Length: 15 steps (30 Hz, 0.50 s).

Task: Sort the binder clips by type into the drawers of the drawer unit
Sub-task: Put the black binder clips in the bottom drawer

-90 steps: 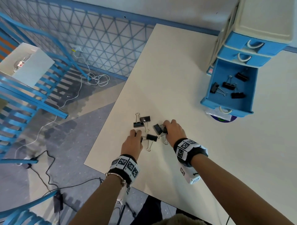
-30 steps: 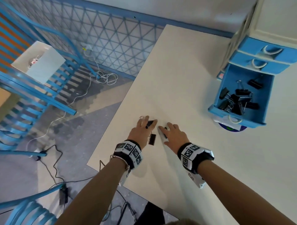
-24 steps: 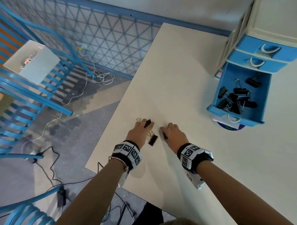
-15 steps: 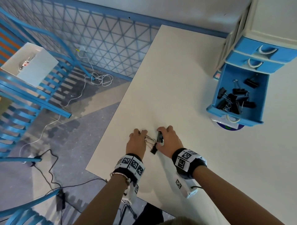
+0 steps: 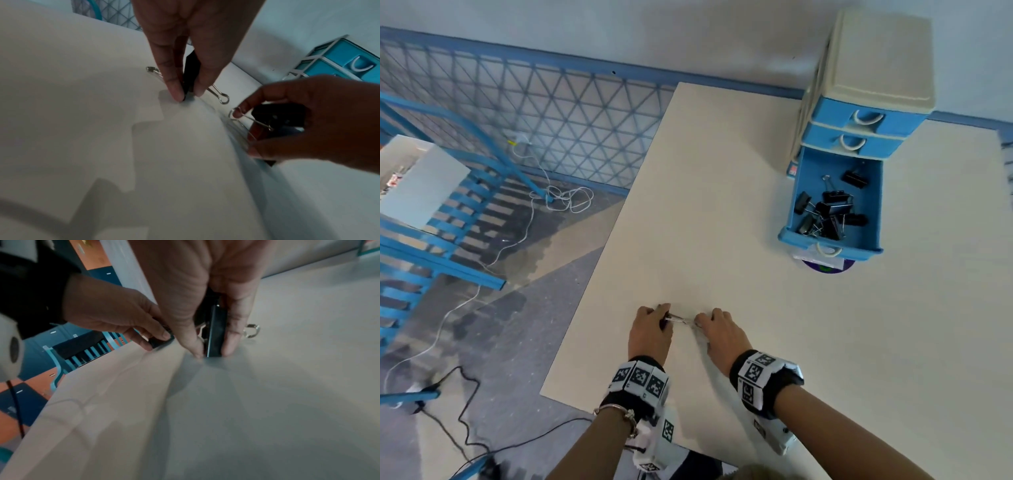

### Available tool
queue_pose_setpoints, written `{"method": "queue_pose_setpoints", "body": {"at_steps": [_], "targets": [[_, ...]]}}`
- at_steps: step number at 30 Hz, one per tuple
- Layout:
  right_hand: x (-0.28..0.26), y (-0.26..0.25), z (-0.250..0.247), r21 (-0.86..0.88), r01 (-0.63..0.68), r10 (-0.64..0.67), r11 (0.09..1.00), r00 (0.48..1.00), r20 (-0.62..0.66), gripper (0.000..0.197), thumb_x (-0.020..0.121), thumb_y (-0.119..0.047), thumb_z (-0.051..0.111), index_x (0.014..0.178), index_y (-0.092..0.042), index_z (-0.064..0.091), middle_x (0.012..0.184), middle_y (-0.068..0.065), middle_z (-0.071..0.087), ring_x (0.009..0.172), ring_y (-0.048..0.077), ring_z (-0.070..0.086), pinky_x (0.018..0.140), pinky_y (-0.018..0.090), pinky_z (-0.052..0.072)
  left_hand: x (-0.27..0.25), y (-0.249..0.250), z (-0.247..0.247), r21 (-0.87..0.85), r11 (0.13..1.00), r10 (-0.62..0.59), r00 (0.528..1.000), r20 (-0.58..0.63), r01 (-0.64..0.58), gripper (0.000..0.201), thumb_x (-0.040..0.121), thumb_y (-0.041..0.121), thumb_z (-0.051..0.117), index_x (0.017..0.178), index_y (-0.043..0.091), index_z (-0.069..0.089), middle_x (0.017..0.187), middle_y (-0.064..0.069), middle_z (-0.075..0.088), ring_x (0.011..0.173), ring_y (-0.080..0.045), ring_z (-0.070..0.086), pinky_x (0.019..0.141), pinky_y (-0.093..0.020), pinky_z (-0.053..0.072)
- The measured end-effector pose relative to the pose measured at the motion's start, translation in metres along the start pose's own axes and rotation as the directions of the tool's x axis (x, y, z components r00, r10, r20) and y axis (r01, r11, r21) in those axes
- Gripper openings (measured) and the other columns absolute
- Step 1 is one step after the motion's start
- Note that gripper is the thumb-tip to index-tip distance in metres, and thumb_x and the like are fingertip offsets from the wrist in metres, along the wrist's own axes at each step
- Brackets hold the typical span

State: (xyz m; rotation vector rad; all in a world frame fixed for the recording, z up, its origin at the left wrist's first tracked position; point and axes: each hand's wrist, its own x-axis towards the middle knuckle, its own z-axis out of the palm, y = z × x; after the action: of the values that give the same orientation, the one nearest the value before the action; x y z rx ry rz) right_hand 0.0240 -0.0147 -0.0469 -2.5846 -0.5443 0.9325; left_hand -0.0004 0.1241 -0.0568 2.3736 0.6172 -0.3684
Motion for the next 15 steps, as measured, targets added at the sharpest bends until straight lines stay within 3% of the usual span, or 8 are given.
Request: {"method": "queue_pose_setpoints", "body": {"at_steps": [4,7,9,15], "targets": [[-0.014,0.027,-0.011,0.153,-0.045,0.043,0.987,0.999,0.015,0.043,0.085,0.007,0.040,0.123,-0.013,0.046,0.118,0.017,0.054,0.109,0.032,0.052,0.088,0.038,0.044,-0.002,0.011,-0.001,-0.003,0.997,0.071,0.997,0.006,-0.071,0.034,0.087,0.007,0.055,0.121,0.011,0.057,0.106,-0.018,0.057,0.096,-0.032,0.058,0.084,-0.025,0.041],[-0.029,0.047,-0.029,0.290,-0.062,0.080,0.955,0.996,-0.049,0.039,0.081,0.002,0.051,0.116,-0.016,0.055,0.112,0.015,0.062,0.104,0.032,0.058,0.087,0.035,0.046,-0.005,0.032,0.001,-0.050,0.982,0.180,0.983,-0.025,-0.181,0.033,0.082,0.000,0.060,0.114,0.008,0.062,0.097,-0.020,0.061,0.086,-0.033,0.061,0.087,-0.033,0.049],[-0.039,0.059,-0.052,0.349,-0.048,0.098,0.936,0.987,-0.127,0.037,0.079,-0.002,0.059,0.112,-0.018,0.058,0.110,0.013,0.066,0.101,0.030,0.060,0.088,0.034,0.048,-0.006,0.054,0.002,-0.092,0.960,0.259,0.964,-0.053,-0.263,0.034,0.078,-0.003,0.062,0.110,0.008,0.065,0.095,-0.019,0.063,0.082,-0.032,0.063,0.085,-0.039,0.052],[-0.056,0.096,-0.146,0.427,0.003,0.206,0.904,0.873,-0.443,0.032,0.081,-0.003,0.063,0.112,-0.011,0.060,0.106,0.013,0.068,0.097,0.028,0.061,0.082,0.025,0.043,0.003,0.152,0.009,-0.133,0.851,0.499,0.861,-0.103,-0.509,0.034,0.080,0.001,0.063,0.111,0.013,0.065,0.095,-0.012,0.062,0.080,-0.021,0.061,0.077,-0.019,0.043]]}}
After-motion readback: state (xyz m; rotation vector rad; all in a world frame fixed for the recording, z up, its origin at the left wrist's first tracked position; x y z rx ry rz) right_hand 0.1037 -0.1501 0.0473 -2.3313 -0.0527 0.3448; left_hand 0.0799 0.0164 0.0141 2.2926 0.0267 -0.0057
